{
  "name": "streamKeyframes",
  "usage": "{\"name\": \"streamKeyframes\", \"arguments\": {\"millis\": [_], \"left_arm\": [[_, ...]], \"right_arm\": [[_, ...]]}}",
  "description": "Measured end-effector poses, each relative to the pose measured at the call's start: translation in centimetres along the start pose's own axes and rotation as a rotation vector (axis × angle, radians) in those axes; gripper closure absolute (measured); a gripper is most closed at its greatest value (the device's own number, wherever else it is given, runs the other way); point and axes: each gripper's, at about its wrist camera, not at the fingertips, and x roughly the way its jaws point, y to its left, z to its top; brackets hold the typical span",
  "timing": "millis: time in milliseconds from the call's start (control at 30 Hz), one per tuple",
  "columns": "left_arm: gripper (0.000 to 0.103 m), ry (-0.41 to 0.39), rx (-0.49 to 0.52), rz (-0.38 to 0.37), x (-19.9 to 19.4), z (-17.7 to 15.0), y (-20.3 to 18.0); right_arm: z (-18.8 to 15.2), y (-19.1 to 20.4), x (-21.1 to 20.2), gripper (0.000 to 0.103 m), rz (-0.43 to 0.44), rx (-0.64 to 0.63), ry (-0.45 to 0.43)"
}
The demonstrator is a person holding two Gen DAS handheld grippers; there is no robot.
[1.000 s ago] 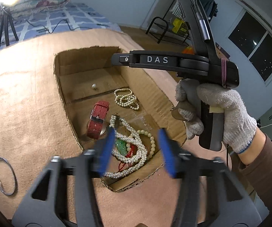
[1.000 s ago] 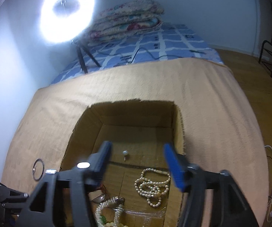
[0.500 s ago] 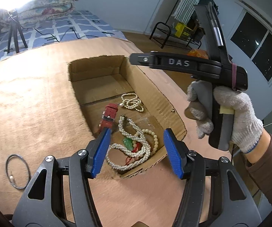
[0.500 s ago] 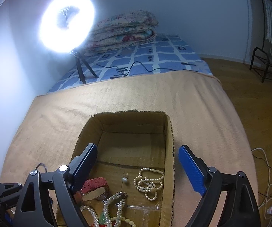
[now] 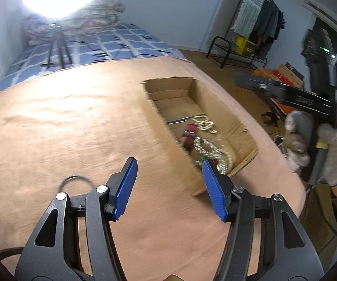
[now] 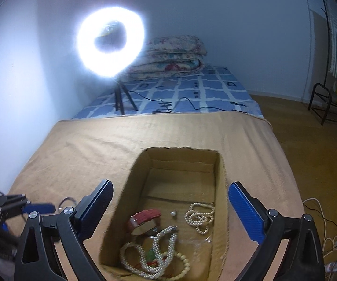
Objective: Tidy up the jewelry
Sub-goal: 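Move the left gripper back to the dark bangle on the blanket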
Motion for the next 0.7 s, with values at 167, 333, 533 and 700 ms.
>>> {"name": "streamKeyframes", "arguments": {"millis": [167, 333, 533, 700], "left_arm": [[0.044, -0.026, -0.009, 0.079, -2.3, -1.1, 2.5], [0.044, -0.069, 0.012, 0.162, -4.9, -2.2, 4.0], [0.044, -0.110, 0.024, 0.223, -7.1, -3.3, 5.8], [0.064, -0.112, 0.010, 0.242, -7.8, -4.3, 8.3]], "right_arm": [[-0.7, 2.4, -1.9, 0.003, 0.026, -0.024, -0.022], [-1.6, 5.0, -3.4, 0.003, 0.056, -0.054, -0.036], [-2.7, 7.5, -4.2, 0.015, 0.095, -0.058, -0.026], [-3.3, 9.6, -3.3, 0.034, 0.154, -0.073, 0.020]]}}
